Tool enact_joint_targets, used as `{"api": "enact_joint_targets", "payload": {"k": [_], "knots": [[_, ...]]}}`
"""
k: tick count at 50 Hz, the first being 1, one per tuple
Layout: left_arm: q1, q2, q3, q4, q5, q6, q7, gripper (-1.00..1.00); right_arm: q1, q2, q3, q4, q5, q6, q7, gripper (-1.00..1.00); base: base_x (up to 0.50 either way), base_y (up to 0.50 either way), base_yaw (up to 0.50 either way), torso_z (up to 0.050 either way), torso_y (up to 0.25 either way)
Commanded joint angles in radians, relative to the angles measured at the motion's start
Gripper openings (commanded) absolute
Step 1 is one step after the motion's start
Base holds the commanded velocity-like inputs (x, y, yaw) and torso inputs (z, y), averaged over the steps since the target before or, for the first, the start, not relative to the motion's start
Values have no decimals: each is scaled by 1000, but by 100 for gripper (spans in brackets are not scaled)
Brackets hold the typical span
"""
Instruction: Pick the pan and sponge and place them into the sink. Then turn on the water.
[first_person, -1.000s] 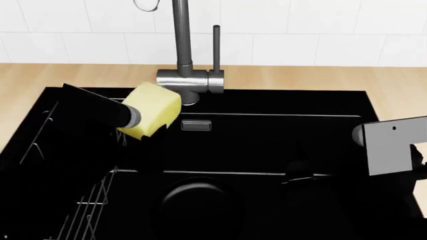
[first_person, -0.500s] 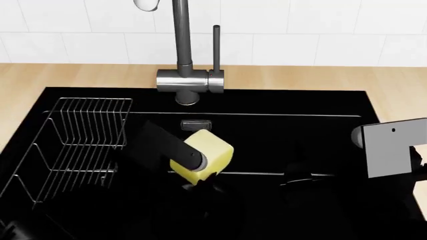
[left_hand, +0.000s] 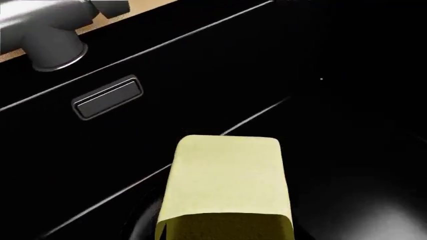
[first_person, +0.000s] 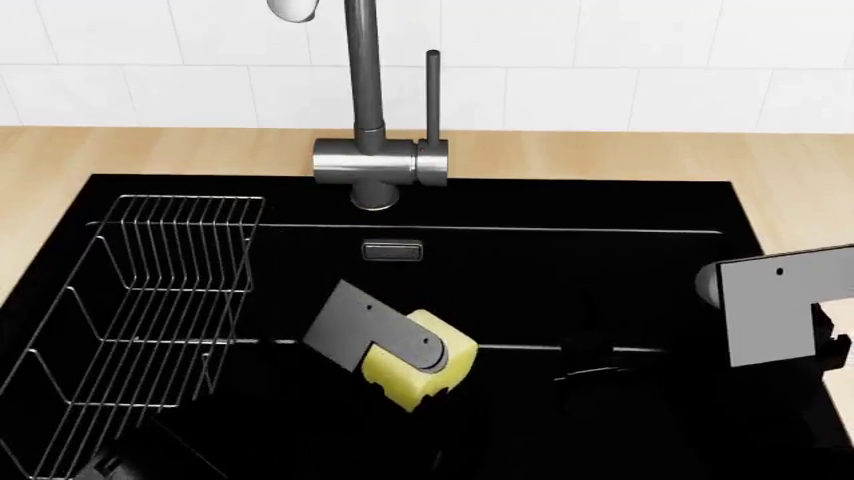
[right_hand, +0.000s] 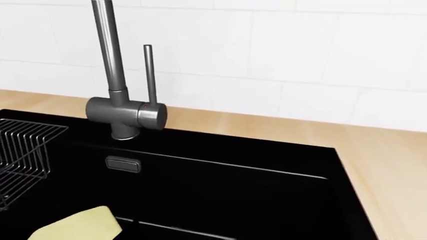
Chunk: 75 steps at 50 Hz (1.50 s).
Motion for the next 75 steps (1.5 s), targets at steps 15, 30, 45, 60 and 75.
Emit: {"api": "enact_joint_targets", "payload": {"k": [15,30,45,60,75], "knots": [[-133,10,321,-269,-290,155,-118,-100,-1,-20,-21,38,-20,-35,-35,100,0,0,0,0,0],[-141,8,354,-275,-329,167,-122,100,1,-23,-29,44,-21,-36,-40,100,0,0,0,0,0],[-127,-154,283,127,-438,99,-257,100,24,-37,-48,63,-29,-31,-46,100,0,0,0,0,0],[-136,-272,209,355,-457,108,-388,100,22,-52,-26,69,-29,-63,-32,100,0,0,0,0,0],[-88,-354,96,343,-453,272,-393,100,3,-75,46,73,9,-107,8,100,0,0,0,0,0]]}}
